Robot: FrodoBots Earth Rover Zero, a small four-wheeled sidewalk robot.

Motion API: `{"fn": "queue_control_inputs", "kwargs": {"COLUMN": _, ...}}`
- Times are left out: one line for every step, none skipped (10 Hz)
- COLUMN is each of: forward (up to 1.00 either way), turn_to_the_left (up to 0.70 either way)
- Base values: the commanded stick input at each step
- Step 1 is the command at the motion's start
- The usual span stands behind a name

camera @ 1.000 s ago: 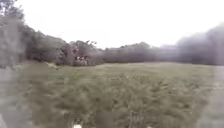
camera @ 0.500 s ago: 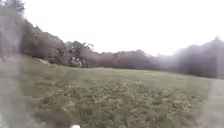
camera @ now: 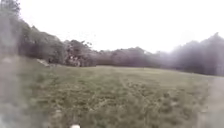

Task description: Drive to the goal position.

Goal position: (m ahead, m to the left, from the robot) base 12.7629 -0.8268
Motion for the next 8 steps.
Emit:
{"fn": "queue_control_inputs", "kwargs": {"forward": 0.7, "turn_to_the_left": 0.0}}
{"fn": "queue_control_inputs", "kwargs": {"forward": 0.7, "turn_to_the_left": 0.0}}
{"fn": "queue_control_inputs", "kwargs": {"forward": 0.7, "turn_to_the_left": 0.0}}
{"fn": "queue_control_inputs", "kwargs": {"forward": 0.7, "turn_to_the_left": 0.0}}
{"fn": "queue_control_inputs", "kwargs": {"forward": 0.7, "turn_to_the_left": 0.0}}
{"fn": "queue_control_inputs", "kwargs": {"forward": 0.7, "turn_to_the_left": 0.0}}
{"fn": "queue_control_inputs", "kwargs": {"forward": 0.7, "turn_to_the_left": 0.0}}
{"fn": "queue_control_inputs", "kwargs": {"forward": 0.7, "turn_to_the_left": 0.0}}
